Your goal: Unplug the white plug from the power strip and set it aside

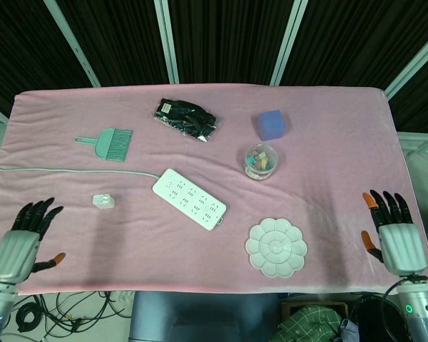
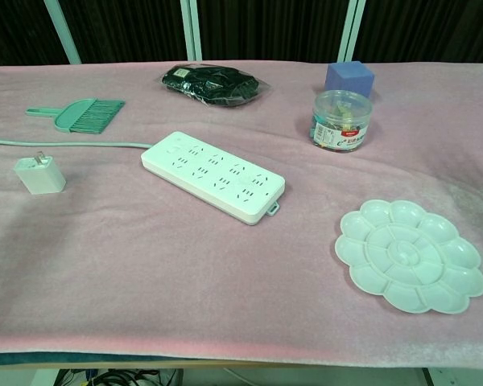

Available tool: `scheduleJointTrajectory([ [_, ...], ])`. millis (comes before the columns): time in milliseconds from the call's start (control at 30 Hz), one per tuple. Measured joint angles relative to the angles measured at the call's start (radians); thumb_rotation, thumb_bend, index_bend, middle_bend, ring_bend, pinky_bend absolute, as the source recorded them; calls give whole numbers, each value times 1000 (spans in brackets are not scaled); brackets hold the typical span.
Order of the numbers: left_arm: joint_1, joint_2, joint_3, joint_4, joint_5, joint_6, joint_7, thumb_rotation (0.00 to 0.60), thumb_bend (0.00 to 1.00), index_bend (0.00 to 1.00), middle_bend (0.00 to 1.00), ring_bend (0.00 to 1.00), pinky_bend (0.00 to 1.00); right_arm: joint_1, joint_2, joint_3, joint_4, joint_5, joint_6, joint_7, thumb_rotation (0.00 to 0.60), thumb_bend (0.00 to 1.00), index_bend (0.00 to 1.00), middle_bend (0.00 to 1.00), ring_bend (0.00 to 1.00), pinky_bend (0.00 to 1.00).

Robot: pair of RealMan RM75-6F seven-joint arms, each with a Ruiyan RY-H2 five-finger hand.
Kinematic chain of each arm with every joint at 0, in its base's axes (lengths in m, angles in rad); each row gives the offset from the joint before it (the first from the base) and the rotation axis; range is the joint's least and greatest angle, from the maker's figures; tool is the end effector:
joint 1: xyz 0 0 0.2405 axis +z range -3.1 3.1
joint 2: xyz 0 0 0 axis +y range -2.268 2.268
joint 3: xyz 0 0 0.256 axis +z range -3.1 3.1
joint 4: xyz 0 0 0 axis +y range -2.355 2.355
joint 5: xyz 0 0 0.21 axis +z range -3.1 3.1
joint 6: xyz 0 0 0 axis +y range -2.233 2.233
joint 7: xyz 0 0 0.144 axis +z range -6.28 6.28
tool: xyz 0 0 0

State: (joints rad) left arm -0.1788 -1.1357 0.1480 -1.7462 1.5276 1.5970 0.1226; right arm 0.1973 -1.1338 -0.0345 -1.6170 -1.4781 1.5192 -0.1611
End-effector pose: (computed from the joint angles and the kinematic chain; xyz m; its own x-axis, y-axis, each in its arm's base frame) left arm -0.2744 0.1635 0.1335 0.3873 0.0588 0.9201 0.9184 -0.1118 -0.3794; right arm -0.2961 -0.1975 0.1485 0.5271 0.0037 0.8498 -0.8463 -0.0885 0.5253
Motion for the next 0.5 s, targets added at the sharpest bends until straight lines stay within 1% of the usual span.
scheduleJointTrajectory([
  [100, 68, 34, 29, -65, 10, 57, 54, 600, 163, 149, 32, 0, 0, -40, -3, -40, -4, -55, 38, 4, 600, 320, 47, 61, 42, 49],
  [233, 110, 76, 53, -106, 31, 99, 115, 600, 164, 151, 32, 0, 0, -78, -14, -77, 0, -117, 73, -12, 600, 321, 48, 61, 43, 49],
  [333, 130, 99, 63, -125, 41, 106, 106, 600, 163, 151, 32, 0, 0, -90, -20, -85, -4, -149, 89, -33, 600, 321, 47, 60, 43, 49],
  [500, 137, 114, 57, -123, 54, 101, 82, 600, 163, 151, 33, 0, 0, -97, -29, -83, -18, -165, 89, -44, 600, 320, 48, 60, 43, 49],
])
